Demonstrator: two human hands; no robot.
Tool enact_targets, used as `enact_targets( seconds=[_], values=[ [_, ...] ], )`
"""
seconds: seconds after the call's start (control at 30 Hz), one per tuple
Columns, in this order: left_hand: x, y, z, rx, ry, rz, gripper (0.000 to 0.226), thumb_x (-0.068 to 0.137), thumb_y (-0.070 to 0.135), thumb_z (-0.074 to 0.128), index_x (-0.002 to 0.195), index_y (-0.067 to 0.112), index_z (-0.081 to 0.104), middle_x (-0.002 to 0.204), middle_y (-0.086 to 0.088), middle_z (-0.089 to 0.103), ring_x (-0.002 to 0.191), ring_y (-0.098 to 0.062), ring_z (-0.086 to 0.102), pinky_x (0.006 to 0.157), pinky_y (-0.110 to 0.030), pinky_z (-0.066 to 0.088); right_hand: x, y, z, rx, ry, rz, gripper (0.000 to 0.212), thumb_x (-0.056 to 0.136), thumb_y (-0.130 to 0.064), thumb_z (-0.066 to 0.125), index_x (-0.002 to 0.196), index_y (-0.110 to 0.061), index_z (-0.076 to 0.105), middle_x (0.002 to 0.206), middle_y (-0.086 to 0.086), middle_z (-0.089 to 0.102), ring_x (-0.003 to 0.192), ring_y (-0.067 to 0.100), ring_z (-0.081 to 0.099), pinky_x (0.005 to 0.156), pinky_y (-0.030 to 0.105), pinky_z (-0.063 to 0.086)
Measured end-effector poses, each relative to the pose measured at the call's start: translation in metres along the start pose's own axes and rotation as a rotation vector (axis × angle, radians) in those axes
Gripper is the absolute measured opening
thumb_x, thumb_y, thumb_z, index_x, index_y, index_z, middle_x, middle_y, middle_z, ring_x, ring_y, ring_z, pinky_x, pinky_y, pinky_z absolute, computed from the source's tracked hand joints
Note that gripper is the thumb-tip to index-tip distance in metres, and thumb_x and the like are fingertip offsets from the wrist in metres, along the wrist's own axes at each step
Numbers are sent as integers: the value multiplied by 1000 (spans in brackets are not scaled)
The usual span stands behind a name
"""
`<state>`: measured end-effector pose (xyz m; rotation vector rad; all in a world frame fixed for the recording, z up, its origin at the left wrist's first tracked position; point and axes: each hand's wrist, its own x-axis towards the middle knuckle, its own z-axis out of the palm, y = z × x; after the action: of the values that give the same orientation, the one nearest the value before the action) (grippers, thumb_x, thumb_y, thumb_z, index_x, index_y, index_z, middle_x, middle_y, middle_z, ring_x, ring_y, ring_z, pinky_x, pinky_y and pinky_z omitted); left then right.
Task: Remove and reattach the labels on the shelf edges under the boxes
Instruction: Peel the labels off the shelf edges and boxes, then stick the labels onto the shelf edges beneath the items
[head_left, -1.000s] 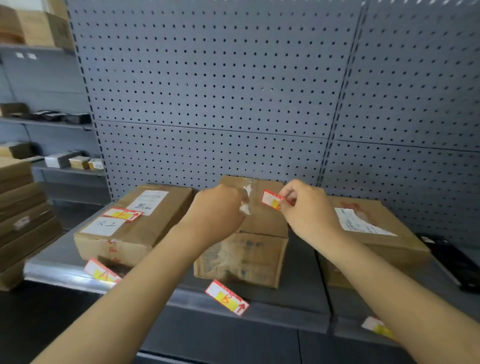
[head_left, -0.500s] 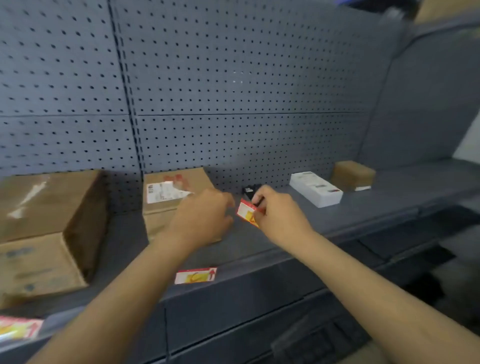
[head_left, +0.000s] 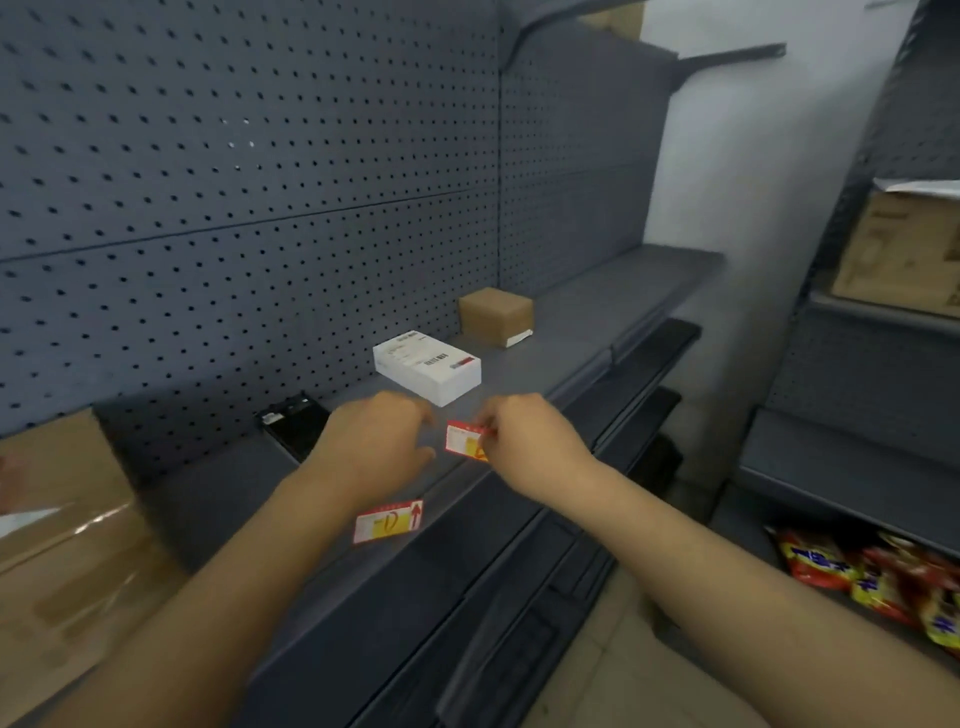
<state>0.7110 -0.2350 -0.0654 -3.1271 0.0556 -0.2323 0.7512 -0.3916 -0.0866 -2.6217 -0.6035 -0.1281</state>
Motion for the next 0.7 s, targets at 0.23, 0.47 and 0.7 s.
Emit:
enact_targets(
  seconds=[0.23, 0.47, 0.7],
  values=[
    [49, 37, 23, 5, -38, -14, 38, 88, 38, 59, 125, 30, 55, 126, 1, 61, 108, -19, 60, 85, -34, 49, 30, 63, -9, 26, -39, -1, 18, 87, -4, 52, 99, -3, 65, 99, 18, 66, 87, 35, 63, 77, 44, 56],
    [89, 76, 45, 12, -74, -180, 35, 88, 36, 57, 123, 33, 55, 125, 2, 61, 104, -20, 62, 81, -31, 47, 62, 128, -22, 53, -104, -116, 18, 87, -4, 54, 99, -10, 65, 98, 15, 67, 86, 32, 64, 77, 43, 56],
    [109, 95, 53, -38, -55, -314, 36, 87, 32, 57, 123, 31, 56, 125, 3, 62, 108, -20, 61, 83, -32, 48, 99, 161, -22, 65, -191, -231, 15, 88, -8, 56, 99, -11, 65, 100, 15, 68, 88, 31, 64, 78, 44, 56]
  ],
)
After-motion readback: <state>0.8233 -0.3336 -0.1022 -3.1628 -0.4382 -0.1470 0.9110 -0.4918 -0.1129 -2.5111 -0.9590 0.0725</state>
